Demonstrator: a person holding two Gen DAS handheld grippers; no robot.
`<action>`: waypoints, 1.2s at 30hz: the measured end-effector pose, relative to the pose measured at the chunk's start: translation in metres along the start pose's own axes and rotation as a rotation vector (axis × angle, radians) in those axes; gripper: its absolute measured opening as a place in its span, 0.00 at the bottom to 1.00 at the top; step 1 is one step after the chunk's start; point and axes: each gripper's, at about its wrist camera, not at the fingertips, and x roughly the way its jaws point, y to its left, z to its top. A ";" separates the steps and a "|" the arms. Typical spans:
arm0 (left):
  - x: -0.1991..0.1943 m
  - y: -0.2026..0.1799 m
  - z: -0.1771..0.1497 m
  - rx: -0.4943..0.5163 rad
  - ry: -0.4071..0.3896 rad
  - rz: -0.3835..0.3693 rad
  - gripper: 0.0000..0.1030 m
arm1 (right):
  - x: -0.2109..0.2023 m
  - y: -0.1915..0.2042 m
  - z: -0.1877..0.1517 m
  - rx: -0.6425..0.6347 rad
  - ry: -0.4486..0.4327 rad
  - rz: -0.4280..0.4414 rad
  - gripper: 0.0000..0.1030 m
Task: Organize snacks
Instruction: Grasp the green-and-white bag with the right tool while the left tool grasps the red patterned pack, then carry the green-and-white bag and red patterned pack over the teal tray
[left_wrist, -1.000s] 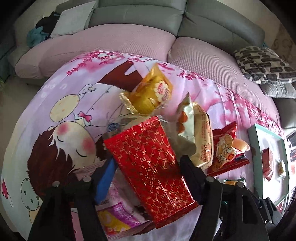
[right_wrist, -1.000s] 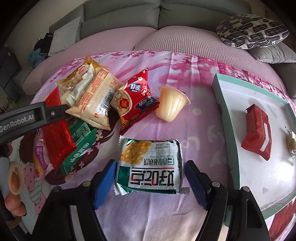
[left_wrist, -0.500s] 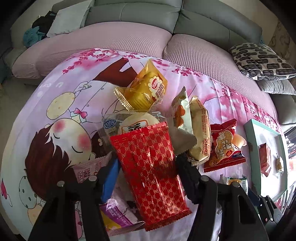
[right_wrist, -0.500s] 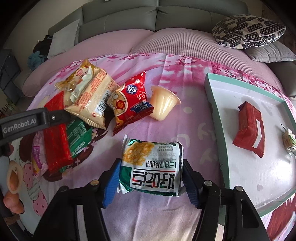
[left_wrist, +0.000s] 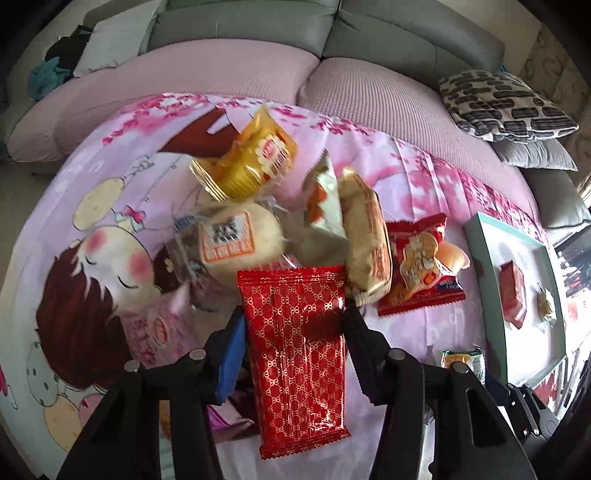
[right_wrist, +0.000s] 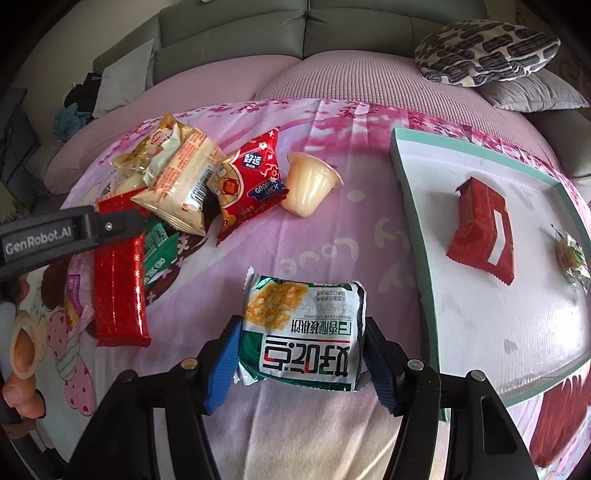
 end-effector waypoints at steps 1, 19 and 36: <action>0.001 -0.001 -0.001 0.000 0.006 -0.005 0.51 | -0.001 -0.001 -0.002 0.006 0.002 0.001 0.63; 0.012 -0.030 -0.020 0.122 0.058 0.146 0.66 | -0.008 -0.017 -0.022 0.058 0.043 0.028 0.63; 0.009 -0.027 -0.020 0.118 0.054 0.214 0.51 | -0.010 -0.018 -0.022 0.057 0.039 0.038 0.63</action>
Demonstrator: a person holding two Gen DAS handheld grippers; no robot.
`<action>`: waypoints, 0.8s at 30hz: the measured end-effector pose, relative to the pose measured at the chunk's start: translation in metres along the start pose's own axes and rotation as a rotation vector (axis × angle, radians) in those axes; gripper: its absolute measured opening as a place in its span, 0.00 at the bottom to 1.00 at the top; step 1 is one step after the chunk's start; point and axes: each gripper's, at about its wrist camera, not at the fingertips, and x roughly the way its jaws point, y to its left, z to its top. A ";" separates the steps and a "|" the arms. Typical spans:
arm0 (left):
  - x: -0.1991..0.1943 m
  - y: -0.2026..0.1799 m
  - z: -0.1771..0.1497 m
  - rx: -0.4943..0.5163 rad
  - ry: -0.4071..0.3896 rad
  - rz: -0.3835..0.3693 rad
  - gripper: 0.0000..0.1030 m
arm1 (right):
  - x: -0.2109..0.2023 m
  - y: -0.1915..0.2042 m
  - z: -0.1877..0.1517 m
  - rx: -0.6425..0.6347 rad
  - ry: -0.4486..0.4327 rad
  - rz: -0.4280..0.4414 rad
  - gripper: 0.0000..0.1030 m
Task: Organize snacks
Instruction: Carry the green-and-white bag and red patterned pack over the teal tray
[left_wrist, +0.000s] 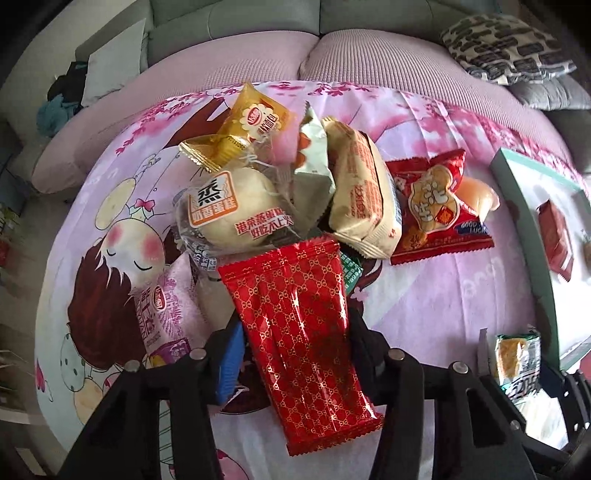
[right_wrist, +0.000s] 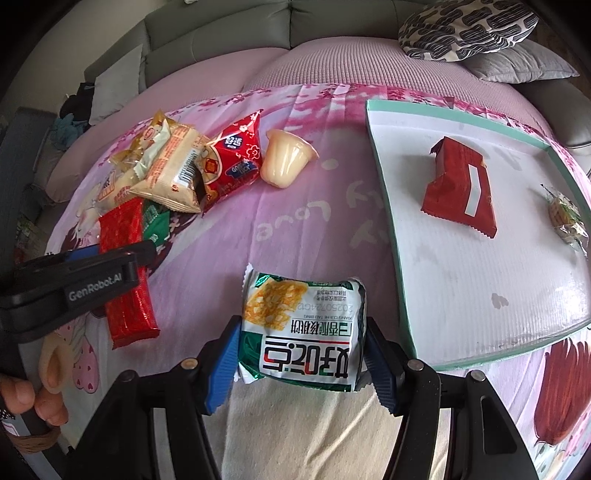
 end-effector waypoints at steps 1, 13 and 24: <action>-0.002 0.003 0.000 -0.010 -0.002 -0.011 0.51 | 0.000 0.000 0.000 -0.001 0.000 0.000 0.63; -0.018 0.015 0.003 -0.067 -0.044 -0.060 0.49 | -0.011 0.004 0.001 -0.021 -0.017 0.017 0.63; -0.040 0.016 0.006 -0.075 -0.105 -0.070 0.49 | -0.029 0.005 0.007 -0.014 -0.067 0.040 0.62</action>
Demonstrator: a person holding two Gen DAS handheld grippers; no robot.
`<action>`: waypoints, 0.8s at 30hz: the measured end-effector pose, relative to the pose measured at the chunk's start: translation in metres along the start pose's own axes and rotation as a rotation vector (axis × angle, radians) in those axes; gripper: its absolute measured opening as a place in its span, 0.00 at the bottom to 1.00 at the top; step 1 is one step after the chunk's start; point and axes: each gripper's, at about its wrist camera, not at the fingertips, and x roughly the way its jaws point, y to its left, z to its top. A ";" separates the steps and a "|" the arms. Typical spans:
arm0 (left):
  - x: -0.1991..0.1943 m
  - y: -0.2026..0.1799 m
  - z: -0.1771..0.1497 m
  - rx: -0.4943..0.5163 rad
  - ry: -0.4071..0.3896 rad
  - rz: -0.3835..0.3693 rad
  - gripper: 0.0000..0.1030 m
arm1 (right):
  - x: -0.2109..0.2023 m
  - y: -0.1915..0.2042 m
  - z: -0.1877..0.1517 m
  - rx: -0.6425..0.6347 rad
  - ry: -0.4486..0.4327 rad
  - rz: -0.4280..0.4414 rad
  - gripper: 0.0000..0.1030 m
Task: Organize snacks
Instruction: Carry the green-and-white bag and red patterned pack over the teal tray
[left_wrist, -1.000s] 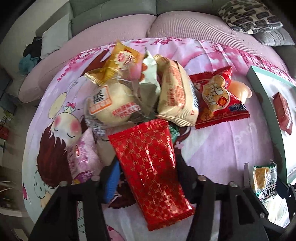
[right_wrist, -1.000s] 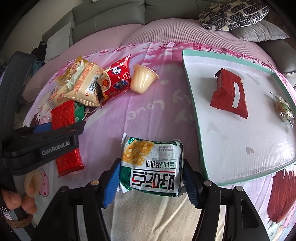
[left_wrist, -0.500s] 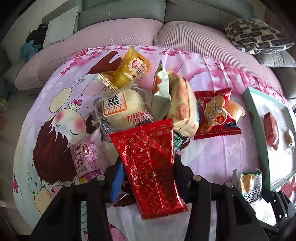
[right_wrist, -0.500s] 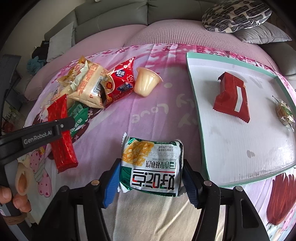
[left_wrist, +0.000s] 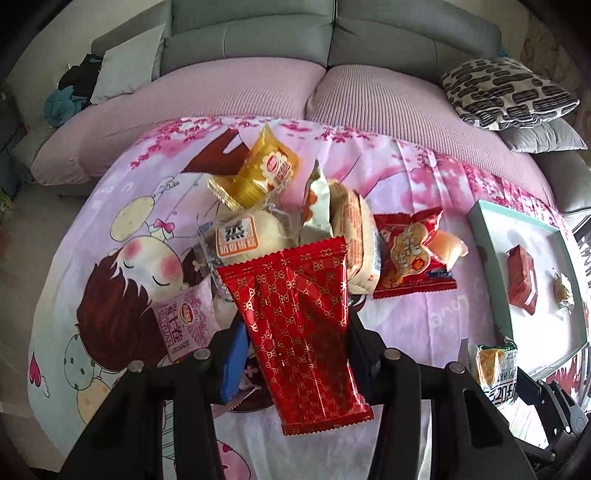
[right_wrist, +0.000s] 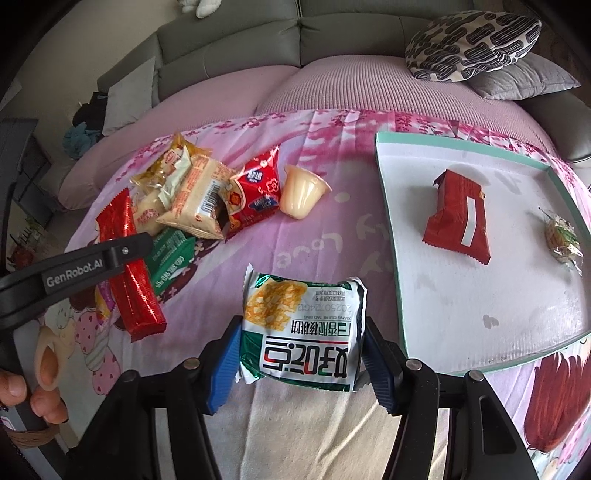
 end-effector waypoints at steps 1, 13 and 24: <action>-0.003 -0.001 0.001 0.002 -0.008 -0.002 0.49 | -0.002 0.000 0.001 0.000 -0.007 0.003 0.62; -0.020 -0.021 0.004 0.032 -0.051 -0.047 0.49 | -0.025 -0.024 0.017 0.059 -0.080 -0.006 0.62; -0.027 -0.061 0.003 0.104 -0.052 -0.113 0.49 | -0.045 -0.089 0.029 0.198 -0.142 -0.111 0.62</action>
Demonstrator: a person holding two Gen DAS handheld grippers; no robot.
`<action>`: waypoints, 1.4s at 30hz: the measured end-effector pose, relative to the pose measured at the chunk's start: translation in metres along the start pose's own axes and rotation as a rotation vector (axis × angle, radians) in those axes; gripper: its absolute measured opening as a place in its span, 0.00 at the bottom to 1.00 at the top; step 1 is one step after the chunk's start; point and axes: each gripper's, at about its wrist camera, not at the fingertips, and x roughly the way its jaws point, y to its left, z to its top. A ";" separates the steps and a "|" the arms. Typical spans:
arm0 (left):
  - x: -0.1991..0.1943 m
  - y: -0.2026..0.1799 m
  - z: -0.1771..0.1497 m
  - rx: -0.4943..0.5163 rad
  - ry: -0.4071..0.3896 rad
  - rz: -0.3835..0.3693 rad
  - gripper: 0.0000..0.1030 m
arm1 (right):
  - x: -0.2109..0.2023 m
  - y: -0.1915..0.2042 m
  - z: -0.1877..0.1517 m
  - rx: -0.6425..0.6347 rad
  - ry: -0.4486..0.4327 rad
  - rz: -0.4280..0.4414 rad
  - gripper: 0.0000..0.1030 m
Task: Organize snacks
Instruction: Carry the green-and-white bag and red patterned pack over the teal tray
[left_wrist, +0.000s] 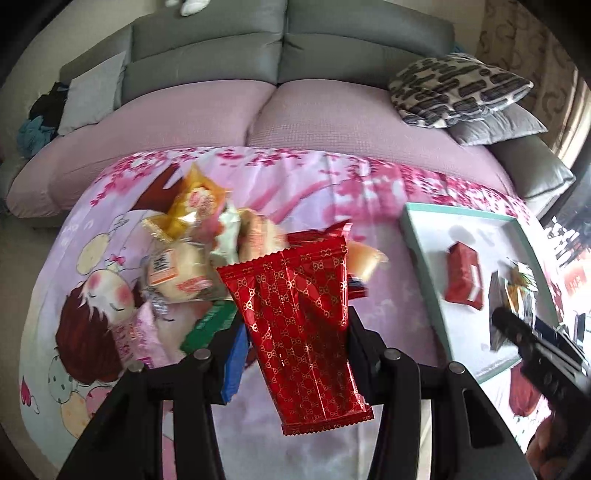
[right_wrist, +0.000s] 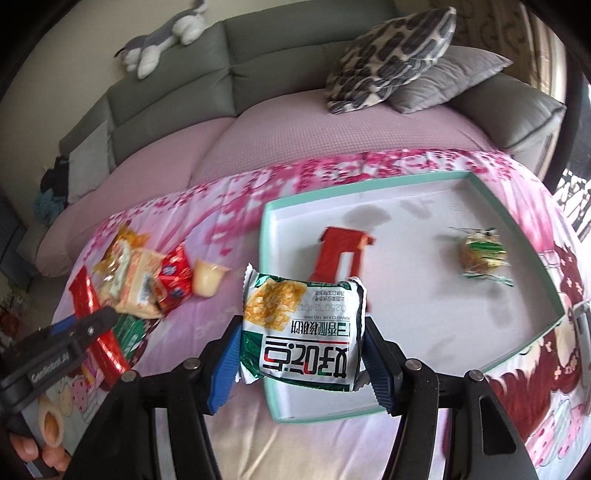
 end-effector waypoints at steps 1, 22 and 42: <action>0.000 -0.005 0.000 0.009 0.000 -0.005 0.49 | 0.000 -0.006 0.002 0.012 -0.004 -0.013 0.62; 0.018 -0.161 0.022 0.253 0.043 -0.227 0.49 | -0.002 -0.146 0.013 0.272 -0.039 -0.227 0.62; 0.093 -0.196 0.014 0.257 0.181 -0.241 0.49 | 0.020 -0.167 0.006 0.311 0.018 -0.226 0.62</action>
